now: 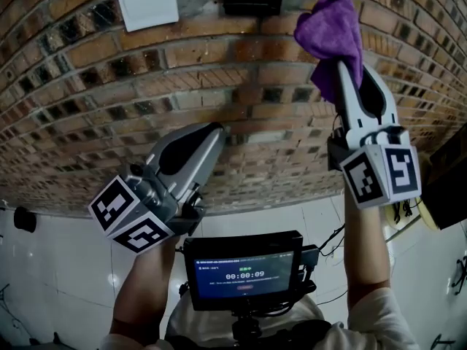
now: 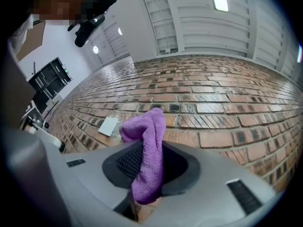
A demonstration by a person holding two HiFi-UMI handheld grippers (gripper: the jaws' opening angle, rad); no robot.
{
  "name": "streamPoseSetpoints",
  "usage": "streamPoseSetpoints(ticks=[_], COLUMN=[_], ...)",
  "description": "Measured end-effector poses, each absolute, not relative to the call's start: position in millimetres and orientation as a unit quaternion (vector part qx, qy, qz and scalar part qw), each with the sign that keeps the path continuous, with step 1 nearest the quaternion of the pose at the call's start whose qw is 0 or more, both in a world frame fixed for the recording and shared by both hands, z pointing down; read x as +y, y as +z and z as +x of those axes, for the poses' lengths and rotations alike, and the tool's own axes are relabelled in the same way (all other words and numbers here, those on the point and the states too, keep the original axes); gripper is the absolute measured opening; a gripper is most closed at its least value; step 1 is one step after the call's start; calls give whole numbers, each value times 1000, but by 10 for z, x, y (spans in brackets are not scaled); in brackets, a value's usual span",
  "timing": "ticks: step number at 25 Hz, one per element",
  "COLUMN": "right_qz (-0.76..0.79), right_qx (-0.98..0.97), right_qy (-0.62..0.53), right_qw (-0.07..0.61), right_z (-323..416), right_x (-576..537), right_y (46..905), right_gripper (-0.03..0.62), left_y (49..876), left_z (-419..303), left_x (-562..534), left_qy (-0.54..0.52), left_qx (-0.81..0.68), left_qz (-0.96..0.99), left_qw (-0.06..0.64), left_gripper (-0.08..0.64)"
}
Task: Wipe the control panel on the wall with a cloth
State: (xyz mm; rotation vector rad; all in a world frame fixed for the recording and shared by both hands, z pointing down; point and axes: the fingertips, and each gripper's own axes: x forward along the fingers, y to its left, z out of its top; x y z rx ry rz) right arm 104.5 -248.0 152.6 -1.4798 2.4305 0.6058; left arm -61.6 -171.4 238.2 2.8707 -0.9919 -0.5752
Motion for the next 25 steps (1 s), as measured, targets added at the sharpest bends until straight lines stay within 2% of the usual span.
streamPoseSetpoints(ticks=[25], right_qz=[-503], right_qx=[856], right_qy=[113], right_qw=[48], right_z=[1030], right_x=[-2175], right_y=[2501], right_gripper=[106], left_y=[2649], left_z=[-954], left_x=[-1510], left_qy=[-197], left_qx=[-359], left_qz=[911], left_qw=[46], left_gripper=[-12])
